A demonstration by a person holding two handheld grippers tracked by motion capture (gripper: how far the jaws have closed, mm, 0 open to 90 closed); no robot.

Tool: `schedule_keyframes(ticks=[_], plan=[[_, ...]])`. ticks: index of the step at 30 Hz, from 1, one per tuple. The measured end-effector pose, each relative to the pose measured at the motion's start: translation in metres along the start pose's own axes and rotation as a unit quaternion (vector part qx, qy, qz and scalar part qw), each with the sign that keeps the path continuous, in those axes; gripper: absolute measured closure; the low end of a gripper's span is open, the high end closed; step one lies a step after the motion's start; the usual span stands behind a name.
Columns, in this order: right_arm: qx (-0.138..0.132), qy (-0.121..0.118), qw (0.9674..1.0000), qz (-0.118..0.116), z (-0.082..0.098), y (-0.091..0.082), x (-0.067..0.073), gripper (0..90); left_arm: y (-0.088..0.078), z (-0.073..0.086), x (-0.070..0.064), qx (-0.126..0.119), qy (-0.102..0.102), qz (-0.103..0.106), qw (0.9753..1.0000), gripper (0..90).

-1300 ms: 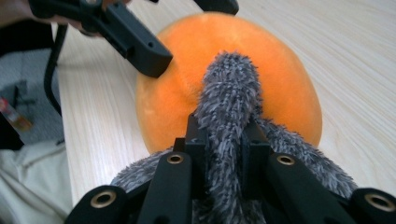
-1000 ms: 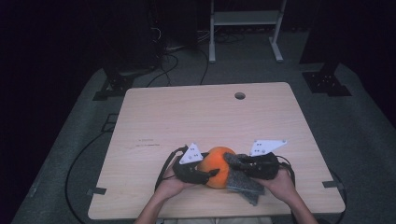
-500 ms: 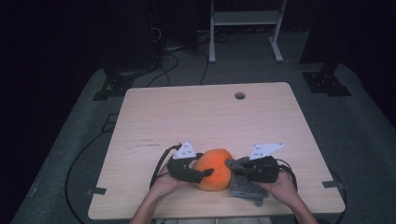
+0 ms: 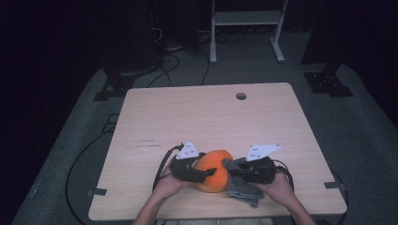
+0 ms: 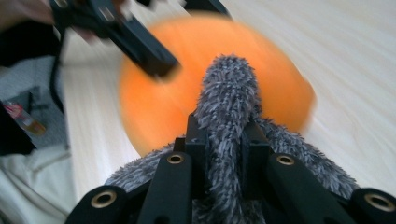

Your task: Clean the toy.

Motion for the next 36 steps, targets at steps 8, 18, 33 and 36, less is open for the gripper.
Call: schedule_keyframes(ticks=[8,18,33,36], plan=[[-0.036,0.010,0.9993,-0.004,-0.014,-0.006,-0.002,76.8,-0.005,-0.002,-0.005,-0.004,-0.001,0.041,0.9992,25.1],[-0.005,0.019,0.9998,-0.008,0.002,0.002,-0.003,76.9,-0.004,0.003,0.005,0.007,-0.012,0.023,0.9996,32.9],[-0.004,0.055,0.9984,-0.011,0.008,0.002,-0.014,76.6,-0.006,0.006,-0.002,0.002,0.021,0.037,0.9991,34.2],[-0.015,0.060,0.9980,-0.008,0.006,-0.006,-0.016,76.6,-0.004,0.004,-0.007,0.002,0.033,0.035,0.9988,34.4]])
Point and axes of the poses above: each handheld gripper's, and its own axes: y roughly forward along the jaws, z roughly out of its underside, x roughly to its left, the point moved 7 cm from there along y, roughly forward along the jaws, and after that the axes turned 9 degrees about -y, right-handed, at the moved point
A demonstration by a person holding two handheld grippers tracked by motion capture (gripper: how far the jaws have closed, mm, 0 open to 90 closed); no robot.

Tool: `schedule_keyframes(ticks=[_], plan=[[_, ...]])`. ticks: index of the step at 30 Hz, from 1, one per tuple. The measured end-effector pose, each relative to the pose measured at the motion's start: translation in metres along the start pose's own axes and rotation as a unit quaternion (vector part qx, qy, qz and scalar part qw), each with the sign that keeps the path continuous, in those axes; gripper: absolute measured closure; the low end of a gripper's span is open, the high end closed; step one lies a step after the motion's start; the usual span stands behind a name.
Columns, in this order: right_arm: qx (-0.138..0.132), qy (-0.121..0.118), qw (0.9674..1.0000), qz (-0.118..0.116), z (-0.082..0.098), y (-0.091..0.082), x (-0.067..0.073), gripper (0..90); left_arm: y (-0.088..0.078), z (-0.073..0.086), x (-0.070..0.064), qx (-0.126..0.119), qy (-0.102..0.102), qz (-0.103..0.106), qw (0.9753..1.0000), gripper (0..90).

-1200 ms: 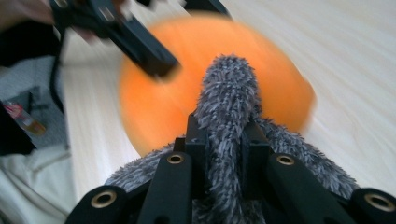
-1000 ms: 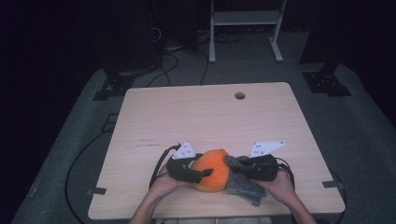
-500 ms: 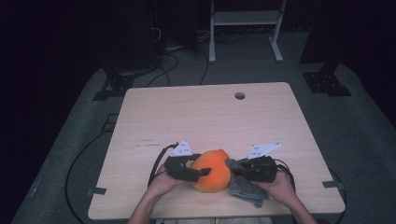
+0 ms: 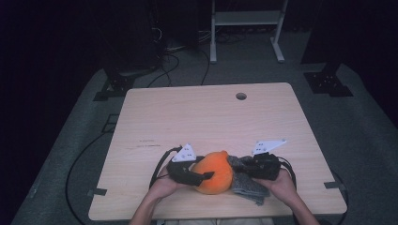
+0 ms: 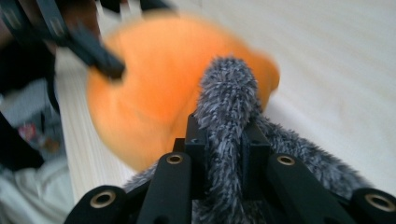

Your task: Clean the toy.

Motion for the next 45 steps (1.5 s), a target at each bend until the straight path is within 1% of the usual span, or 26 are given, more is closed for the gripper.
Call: schedule_keyframes(ticks=[3,5,8,10,12,13,14,16,17,19,20,21,24,26,27,28,29,30,31,32,35,37,39,40,42,45], plan=[[-0.034,-0.003,0.9994,-0.002,-0.017,-0.004,0.002,76.5,0.001,-0.001,-0.004,-0.001,0.012,-0.001,0.9999,34.5],[-0.026,-0.006,0.9996,-0.003,-0.018,0.001,0.003,76.5,-0.001,-0.001,-0.004,0.001,0.012,0.004,0.9999,32.7],[-0.019,-0.011,0.9998,-0.006,-0.012,0.005,0.006,76.5,-0.004,-0.005,0.001,-0.005,-0.017,0.017,0.9997,22.9],[-0.012,-0.026,0.9996,0.000,-0.013,0.003,0.009,76.6,-0.002,-0.006,0.006,0.005,-0.049,0.016,0.9986,15.8],[-0.015,-0.031,0.9994,0.006,-0.015,0.003,0.010,76.5,0.005,-0.004,0.008,0.014,-0.085,0.019,0.9961,16.8],[-0.016,-0.031,0.9993,0.008,-0.017,0.003,0.011,76.5,0.007,-0.004,0.007,0.008,-0.093,0.015,0.9955,20.9],[-0.016,-0.036,0.9991,0.015,-0.019,0.002,0.010,76.5,0.008,-0.005,0.006,0.004,-0.078,0.003,0.9969,26.0],[-0.022,-0.044,0.9987,0.017,-0.025,0.000,0.010,76.6,0.008,-0.010,0.002,-0.018,-0.027,-0.027,0.9991,35.6],[-0.024,-0.047,0.9984,0.023,-0.026,-0.001,0.010,76.6,0.008,-0.014,0.000,-0.033,-0.005,-0.041,0.9986,37.9],[-0.027,-0.047,0.9979,0.036,-0.027,-0.003,0.007,76.6,0.008,-0.018,-0.004,-0.049,0.045,-0.073,0.9951,38.8],[-0.030,-0.041,0.9981,0.037,-0.027,-0.004,0.005,76.8,0.008,-0.019,-0.006,-0.050,0.070,-0.083,0.9928,38.8],[-0.032,-0.038,0.9981,0.036,-0.026,-0.005,0.004,76.8,0.008,-0.019,-0.007,-0.050,0.084,-0.085,0.9916,38.7],[-0.023,-0.021,0.9992,0.026,-0.017,-0.001,0.001,77.1,0.006,-0.013,-0.004,-0.037,0.082,-0.072,0.9933,38.4],[-0.006,-0.004,0.9998,0.017,-0.007,0.003,-0.002,77.1,0.003,-0.008,-0.002,-0.031,0.069,-0.050,0.9958,37.1],[0.006,0.001,1.0000,0.007,-0.002,0.005,-0.002,77.0,0.001,-0.007,-0.001,-0.032,0.057,-0.041,0.9971,35.7],[0.013,0.004,0.9999,0.005,0.002,0.005,-0.002,76.9,0.000,-0.007,0.001,-0.032,0.029,-0.027,0.9987,32.4],[0.018,0.002,0.9998,0.004,0.004,0.005,-0.002,76.9,-0.001,-0.009,0.004,-0.030,-0.007,-0.009,0.9995,26.7],[0.023,-0.003,0.9997,0.004,0.005,0.005,0.000,76.9,-0.002,-0.012,0.007,-0.036,-0.038,-0.004,0.9986,22.8],[0.027,-0.009,0.9996,0.007,0.005,0.007,0.002,76.9,-0.003,-0.013,0.010,-0.038,-0.058,-0.005,0.9976,21.2],[0.031,-0.016,0.9994,0.008,0.005,0.007,0.004,76.9,-0.002,-0.013,0.012,-0.034,-0.066,-0.007,0.9972,21.1],[0.032,-0.026,0.9990,0.015,0.001,0.006,0.004,76.8,0.001,-0.008,0.011,-0.027,-0.050,-0.024,0.9981,26.9],[0.005,-0.024,0.9994,0.024,-0.009,-0.001,0.002,76.9,0.002,-0.006,0.008,-0.027,-0.035,-0.017,0.9989,31.6],[-0.026,-0.022,0.9989,0.031,-0.022,-0.007,-0.001,76.8,0.004,-0.006,0.003,-0.026,-0.007,-0.012,0.9996,33.5],[-0.030,-0.023,0.9988,0.030,-0.025,-0.007,-0.001,76.8,0.004,-0.006,0.000,-0.027,0.009,-0.011,0.9995,33.9],[-0.021,-0.020,0.9992,0.027,-0.022,-0.002,-0.003,76.8,0.004,-0.005,-0.003,-0.020,0.023,-0.013,0.9995,34.3],[-0.013,0.012,0.9998,0.004,-0.008,0.001,-0.008,76.8,0.004,-0.004,-0.004,-0.020,0.028,-0.011,0.9993,34.5]])
Point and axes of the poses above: each handheld gripper's, and its own axes: y roughly forward along the jaws, z roughly out of its underside, x roughly to its left, the point moved 7 cm from there along y, roughly forward along the jaws, and after that the axes turned 9 degrees about -y, right-handed, at the moved point
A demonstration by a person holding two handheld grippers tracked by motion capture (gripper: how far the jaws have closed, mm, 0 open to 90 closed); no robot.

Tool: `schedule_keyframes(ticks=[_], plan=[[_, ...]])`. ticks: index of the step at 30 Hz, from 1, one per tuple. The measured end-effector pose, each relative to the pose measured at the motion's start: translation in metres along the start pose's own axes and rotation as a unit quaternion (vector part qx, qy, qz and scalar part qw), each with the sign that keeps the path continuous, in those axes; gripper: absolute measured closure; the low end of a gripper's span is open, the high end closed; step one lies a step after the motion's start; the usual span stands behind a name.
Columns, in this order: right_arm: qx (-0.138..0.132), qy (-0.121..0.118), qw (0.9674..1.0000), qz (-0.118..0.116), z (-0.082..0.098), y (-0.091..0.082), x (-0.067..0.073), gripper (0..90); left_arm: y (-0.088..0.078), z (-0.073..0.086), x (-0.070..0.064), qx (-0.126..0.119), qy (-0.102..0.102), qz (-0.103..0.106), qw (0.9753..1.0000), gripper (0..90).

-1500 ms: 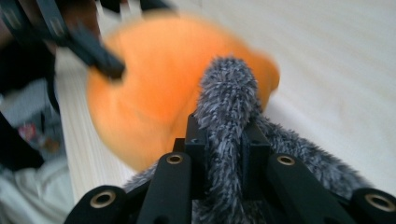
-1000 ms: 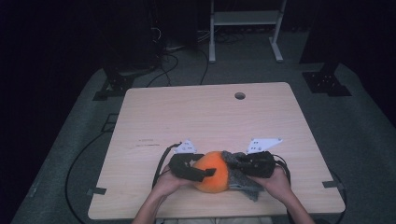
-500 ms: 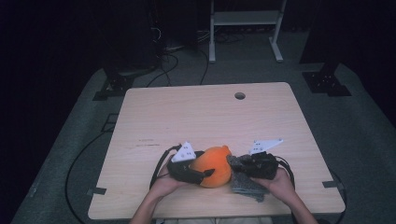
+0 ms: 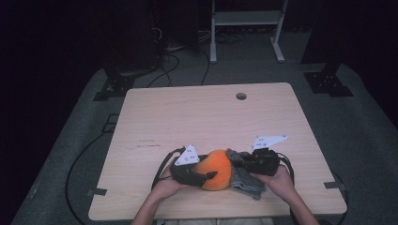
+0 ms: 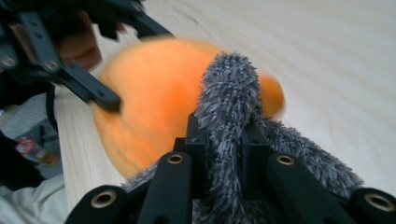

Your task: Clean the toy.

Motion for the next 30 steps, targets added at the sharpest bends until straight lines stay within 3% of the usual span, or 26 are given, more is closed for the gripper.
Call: schedule_keyframes(ticks=[3,5,7,9,10,12,14,19,21,24,26,28,30], plan=[[0.040,0.005,0.9989,0.025,0.017,-0.003,-0.008,76.8,0.000,0.000,-0.002,-0.002,0.006,0.002,1.0000,34.6],[0.010,0.008,0.9998,0.017,0.011,-0.010,-0.006,76.7,0.001,-0.001,-0.002,-0.005,0.005,0.004,1.0000,34.3],[-0.024,-0.005,0.9997,0.009,-0.004,-0.014,0.000,76.6,0.000,-0.004,-0.003,-0.010,-0.002,0.005,0.9999,31.1],[-0.013,-0.023,0.9996,0.011,-0.006,-0.007,0.005,76.7,-0.002,-0.008,0.001,-0.002,-0.021,-0.002,0.9998,22.0],[-0.003,-0.030,0.9994,0.016,-0.003,-0.003,0.006,76.8,-0.003,-0.009,0.005,0.001,-0.039,-0.005,0.9992,18.7],[0.009,-0.039,0.9991,0.013,0.003,-0.001,0.010,76.8,0.000,-0.005,0.013,0.029,-0.072,-0.011,0.9970,12.2],[0.016,-0.045,0.9989,0.005,0.004,-0.004,0.015,76.7,0.004,0.002,0.013,0.038,-0.085,0.008,0.9956,12.9],[-0.002,-0.045,0.9989,0.013,-0.006,-0.006,0.017,75.9,0.001,0.000,0.007,0.027,-0.018,-0.025,0.9992,32.2],[0.002,-0.033,0.9993,0.019,-0.001,-0.005,0.009,76.0,0.000,-0.003,0.007,0.008,0.000,-0.040,0.9992,35.1],[0.032,-0.016,0.9988,0.035,0.013,-0.005,-0.004,76.4,-0.001,-0.008,0.005,-0.010,0.041,-0.064,0.9971,35.3],[0.012,-0.007,0.9994,0.031,0.011,-0.011,-0.006,76.5,0.001,-0.008,0.001,-0.015,0.053,-0.054,0.9970,34.9],[-0.027,-0.017,0.9992,0.025,-0.003,-0.019,-0.001,76.5,0.004,-0.006,-0.005,-0.016,0.063,-0.033,0.9973,34.4],[-0.046,-0.022,0.9985,0.022,-0.012,-0.022,0.002,76.4,0.005,-0.005,-0.007,-0.014,0.069,-0.027,0.9971,33.7]])
Point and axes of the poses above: each handheld gripper's, and its own axes: y roughly forward along the jaws, z roughly out of its underside, x roughly to its left, the point moved 7 cm from there along y, roughly forward along the jaws, and after that the axes turned 9 degrees about -y, right-handed, at the moved point
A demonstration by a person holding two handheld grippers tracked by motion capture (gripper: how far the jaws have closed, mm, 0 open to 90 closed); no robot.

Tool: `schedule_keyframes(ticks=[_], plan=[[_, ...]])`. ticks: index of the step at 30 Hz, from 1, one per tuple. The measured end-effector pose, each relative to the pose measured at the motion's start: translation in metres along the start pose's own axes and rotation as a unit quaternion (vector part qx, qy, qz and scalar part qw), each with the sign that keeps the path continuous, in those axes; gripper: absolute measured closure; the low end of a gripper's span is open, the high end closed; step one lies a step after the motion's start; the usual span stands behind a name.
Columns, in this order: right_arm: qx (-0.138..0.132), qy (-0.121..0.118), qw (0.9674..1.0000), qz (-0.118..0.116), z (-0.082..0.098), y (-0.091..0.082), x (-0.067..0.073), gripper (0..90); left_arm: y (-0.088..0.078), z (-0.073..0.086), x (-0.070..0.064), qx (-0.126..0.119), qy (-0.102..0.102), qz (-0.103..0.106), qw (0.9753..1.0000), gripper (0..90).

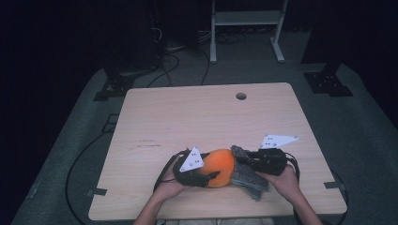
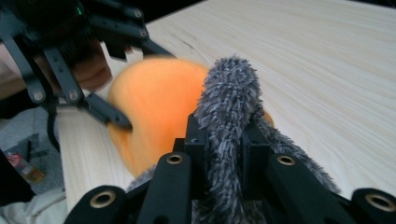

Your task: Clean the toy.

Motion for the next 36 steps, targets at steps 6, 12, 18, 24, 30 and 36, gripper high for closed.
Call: schedule_keyframes(ticks=[6,12,18,24,30,36], plan=[[0.058,0.022,0.9981,0.001,0.030,0.015,-0.006,76.4,-0.004,0.008,0.006,0.005,-0.022,0.014,0.9996,32.4],[0.009,-0.003,0.9999,-0.009,0.004,0.007,0.008,76.4,-0.004,0.008,0.003,0.007,-0.014,0.017,0.9997,31.7],[0.069,0.022,0.9973,0.007,0.032,0.017,-0.004,76.5,-0.004,0.008,0.005,0.009,-0.020,0.016,0.9996,30.9],[-0.004,-0.001,1.0000,-0.007,-0.002,-0.001,0.009,76.6,0.000,0.005,-0.002,0.015,0.004,0.008,0.9998,30.8],[0.045,0.016,0.9989,0.007,0.019,0.009,-0.001,76.5,-0.001,0.005,-0.002,0.018,0.004,0.007,0.9998,30.8],[0.009,-0.034,0.9994,-0.004,-0.006,0.004,0.021,76.2,0.004,0.003,-0.007,0.021,0.025,-0.001,0.9995,30.5]])
Point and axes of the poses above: each handheld gripper's, and its own axes: y roughly forward along the jaws, z roughly out of its underside, x roughly to its left, the point moved 7 cm from there along y, roughly forward along the jaws, and after that the axes turned 9 degrees about -y, right-handed, at the moved point
